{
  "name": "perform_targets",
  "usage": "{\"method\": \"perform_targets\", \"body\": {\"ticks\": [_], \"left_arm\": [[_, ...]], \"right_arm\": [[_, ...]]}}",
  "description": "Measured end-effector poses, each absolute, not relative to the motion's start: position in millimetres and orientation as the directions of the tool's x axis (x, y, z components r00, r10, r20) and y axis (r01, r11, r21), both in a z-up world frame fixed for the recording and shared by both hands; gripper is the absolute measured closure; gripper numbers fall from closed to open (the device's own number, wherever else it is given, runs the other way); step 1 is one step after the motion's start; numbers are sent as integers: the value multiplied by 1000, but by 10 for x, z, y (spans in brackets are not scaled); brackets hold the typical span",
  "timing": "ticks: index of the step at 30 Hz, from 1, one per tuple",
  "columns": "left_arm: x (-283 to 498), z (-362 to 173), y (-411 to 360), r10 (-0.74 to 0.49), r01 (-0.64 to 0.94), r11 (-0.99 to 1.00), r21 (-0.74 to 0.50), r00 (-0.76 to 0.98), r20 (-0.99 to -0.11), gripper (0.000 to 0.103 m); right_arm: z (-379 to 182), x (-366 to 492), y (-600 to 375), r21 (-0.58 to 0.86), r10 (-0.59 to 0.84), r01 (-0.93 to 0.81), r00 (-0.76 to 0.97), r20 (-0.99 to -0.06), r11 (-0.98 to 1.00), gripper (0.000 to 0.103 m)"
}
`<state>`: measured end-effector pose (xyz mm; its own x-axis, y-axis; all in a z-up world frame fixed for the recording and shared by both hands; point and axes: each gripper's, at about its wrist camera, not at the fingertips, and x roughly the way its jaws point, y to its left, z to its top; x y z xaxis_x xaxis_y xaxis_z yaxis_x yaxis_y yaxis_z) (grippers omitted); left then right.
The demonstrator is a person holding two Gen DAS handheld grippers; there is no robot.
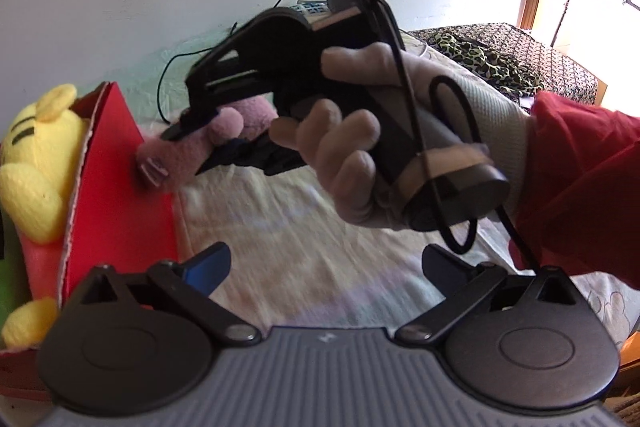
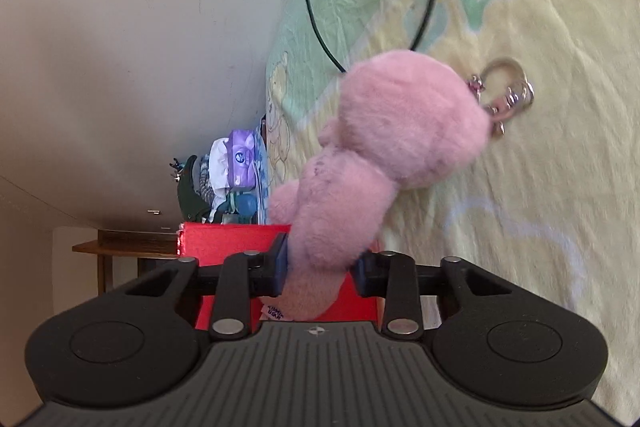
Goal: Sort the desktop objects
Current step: 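Close the right gripper on the pink teddy bear and lift it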
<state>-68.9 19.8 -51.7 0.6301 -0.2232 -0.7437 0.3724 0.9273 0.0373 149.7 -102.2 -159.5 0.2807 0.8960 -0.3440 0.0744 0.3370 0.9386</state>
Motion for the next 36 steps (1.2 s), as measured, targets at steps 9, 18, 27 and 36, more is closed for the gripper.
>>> {"method": "perform_targets", "body": {"ticks": [9,18,27,36], "left_arm": [[-663,-430,242,-285,385,922,-31,623,-728,1],[-356,-453,243,-377,370,912,-178,585,-718,2],[-1,-743,-47,-486,390,863,-322,466,-740,17],[208,-979,-98,-490,326,867,-377,421,-763,21]], "right_arm": [[-1456,1152,-1687,869,834,-24,299,-465,493,75],[-1462,414,-2337,817,791,-31,275,-547,576,74],[-1529,122,-2707,843,748,82,421,-514,532,61],[-1674,393,-2586,892,765,91,480,-430,443,66]]}}
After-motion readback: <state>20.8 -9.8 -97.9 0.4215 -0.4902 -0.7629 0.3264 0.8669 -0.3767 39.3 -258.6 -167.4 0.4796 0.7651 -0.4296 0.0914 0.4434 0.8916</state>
